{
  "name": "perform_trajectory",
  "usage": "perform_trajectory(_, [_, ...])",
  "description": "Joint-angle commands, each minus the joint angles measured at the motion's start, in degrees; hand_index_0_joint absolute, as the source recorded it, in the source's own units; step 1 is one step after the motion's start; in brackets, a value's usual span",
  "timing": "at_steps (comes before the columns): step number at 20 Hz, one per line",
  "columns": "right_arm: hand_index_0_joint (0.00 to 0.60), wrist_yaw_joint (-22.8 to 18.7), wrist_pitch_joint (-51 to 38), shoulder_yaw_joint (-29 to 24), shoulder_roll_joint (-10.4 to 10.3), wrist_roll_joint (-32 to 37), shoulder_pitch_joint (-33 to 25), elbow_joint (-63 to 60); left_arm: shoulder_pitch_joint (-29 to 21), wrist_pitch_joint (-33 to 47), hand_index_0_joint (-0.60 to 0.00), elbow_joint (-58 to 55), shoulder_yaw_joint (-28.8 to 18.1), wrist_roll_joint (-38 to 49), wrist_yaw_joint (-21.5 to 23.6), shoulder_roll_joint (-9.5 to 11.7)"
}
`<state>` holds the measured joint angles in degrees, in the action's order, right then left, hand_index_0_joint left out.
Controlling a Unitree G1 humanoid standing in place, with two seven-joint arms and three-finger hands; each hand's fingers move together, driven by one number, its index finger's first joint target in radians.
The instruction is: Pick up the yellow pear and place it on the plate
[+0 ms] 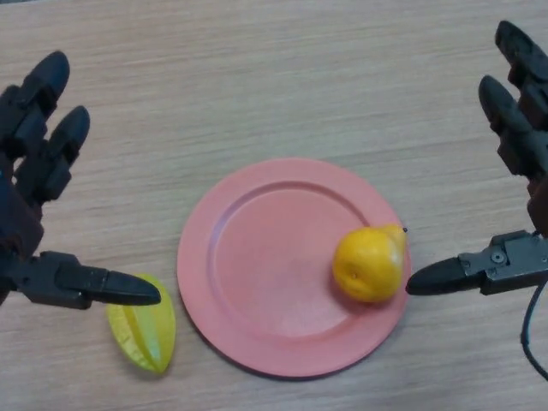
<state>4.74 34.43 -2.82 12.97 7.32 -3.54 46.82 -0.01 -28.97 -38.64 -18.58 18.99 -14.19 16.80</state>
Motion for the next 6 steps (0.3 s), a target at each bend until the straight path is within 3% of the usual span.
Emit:
perform_trajectory(1, [0.0, -0.09, -6.1, -0.81, 1.15, -0.09, -0.25, 4.58, -1.99, 5.42, 0.0, -2.32, -2.33, 1.96, 1.41, 2.45])
perform_trajectory(6, [0.0, 0.17, -5.1, 0.71, 0.05, 0.72, 1.66, 5.88, -1.61, 4.84, 0.0, -2.25, -3.25, 0.92, -0.16, 2.57])
